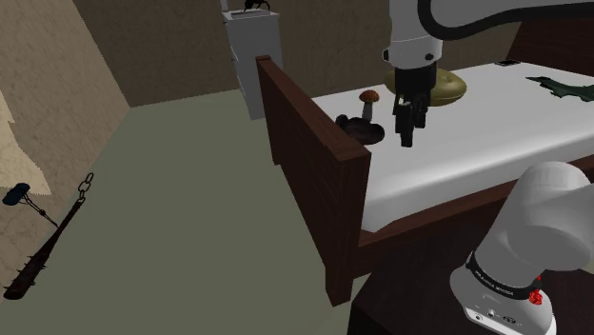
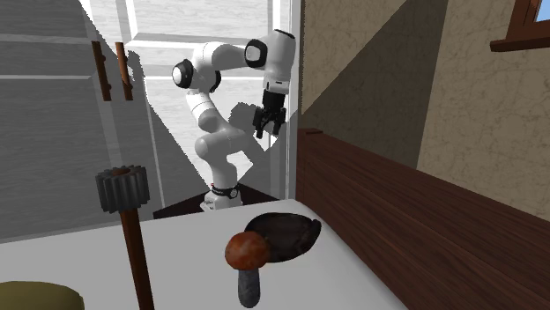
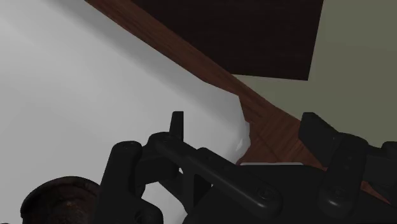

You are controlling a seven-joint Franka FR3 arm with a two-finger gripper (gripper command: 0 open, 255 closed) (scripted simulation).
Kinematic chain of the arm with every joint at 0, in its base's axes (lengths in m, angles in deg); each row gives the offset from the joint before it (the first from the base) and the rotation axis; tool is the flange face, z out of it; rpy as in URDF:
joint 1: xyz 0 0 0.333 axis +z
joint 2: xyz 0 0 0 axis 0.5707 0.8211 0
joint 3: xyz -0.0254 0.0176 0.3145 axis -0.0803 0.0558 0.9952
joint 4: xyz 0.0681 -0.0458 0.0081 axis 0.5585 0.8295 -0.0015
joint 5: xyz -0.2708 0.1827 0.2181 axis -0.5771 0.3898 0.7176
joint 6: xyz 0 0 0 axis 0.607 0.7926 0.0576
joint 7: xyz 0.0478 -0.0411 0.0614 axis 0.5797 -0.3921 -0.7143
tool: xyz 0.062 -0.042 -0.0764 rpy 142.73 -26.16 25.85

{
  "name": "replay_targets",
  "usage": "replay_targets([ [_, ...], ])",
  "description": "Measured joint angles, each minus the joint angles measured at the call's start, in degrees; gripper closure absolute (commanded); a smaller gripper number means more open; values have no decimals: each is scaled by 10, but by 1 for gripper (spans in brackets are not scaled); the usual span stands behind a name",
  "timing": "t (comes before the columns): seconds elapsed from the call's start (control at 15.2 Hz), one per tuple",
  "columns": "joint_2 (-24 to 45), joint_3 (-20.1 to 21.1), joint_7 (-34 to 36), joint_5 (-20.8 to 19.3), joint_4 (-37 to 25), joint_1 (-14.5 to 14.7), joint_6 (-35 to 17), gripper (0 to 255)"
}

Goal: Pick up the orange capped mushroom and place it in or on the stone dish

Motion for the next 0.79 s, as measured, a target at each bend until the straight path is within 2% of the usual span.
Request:
replay_targets([
  [0.2, 17, -1, 6, -8, 0, -7, -23, 0],
  [0.79, 131, -20, 44, -74, -17, -60, -173, 0],
])
